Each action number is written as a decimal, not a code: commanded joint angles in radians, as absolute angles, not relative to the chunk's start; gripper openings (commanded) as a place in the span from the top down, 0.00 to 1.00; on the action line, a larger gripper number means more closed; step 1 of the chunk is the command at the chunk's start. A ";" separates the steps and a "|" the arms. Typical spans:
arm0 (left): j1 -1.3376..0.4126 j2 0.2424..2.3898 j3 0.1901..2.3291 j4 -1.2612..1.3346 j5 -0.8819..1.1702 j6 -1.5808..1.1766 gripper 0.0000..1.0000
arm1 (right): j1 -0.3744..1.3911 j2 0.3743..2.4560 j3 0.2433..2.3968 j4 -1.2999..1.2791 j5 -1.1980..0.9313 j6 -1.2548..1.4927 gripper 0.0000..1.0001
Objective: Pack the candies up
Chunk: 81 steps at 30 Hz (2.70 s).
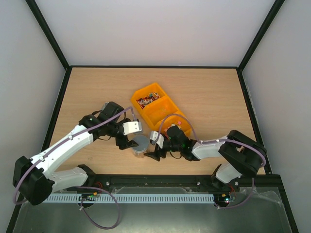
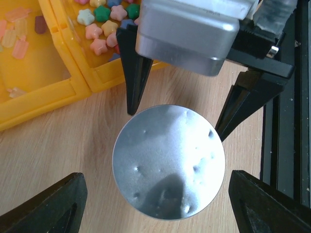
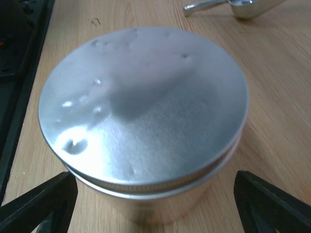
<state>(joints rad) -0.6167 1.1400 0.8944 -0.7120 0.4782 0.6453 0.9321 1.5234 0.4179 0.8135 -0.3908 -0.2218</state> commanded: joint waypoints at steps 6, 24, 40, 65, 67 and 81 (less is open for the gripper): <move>-0.591 1.108 0.878 -0.732 0.488 0.668 0.18 | 0.869 1.360 0.355 0.588 -0.316 -0.302 0.06; -0.591 1.053 0.857 -0.733 0.483 0.667 0.18 | 0.707 1.273 0.370 0.559 -0.482 -0.297 0.03; -0.674 1.022 0.778 -0.662 0.435 0.667 0.11 | 0.915 1.514 0.369 0.935 -0.382 -0.199 0.01; -0.797 0.938 0.635 -0.500 0.359 0.775 0.43 | 0.968 1.691 0.461 1.051 -0.395 -0.145 0.01; -0.815 0.925 0.624 -0.488 0.358 0.786 0.49 | 0.967 1.692 0.461 1.051 -0.389 -0.143 0.03; -0.874 0.941 0.569 -0.409 0.273 0.800 0.73 | 0.970 1.720 0.482 1.075 -0.412 -0.147 0.01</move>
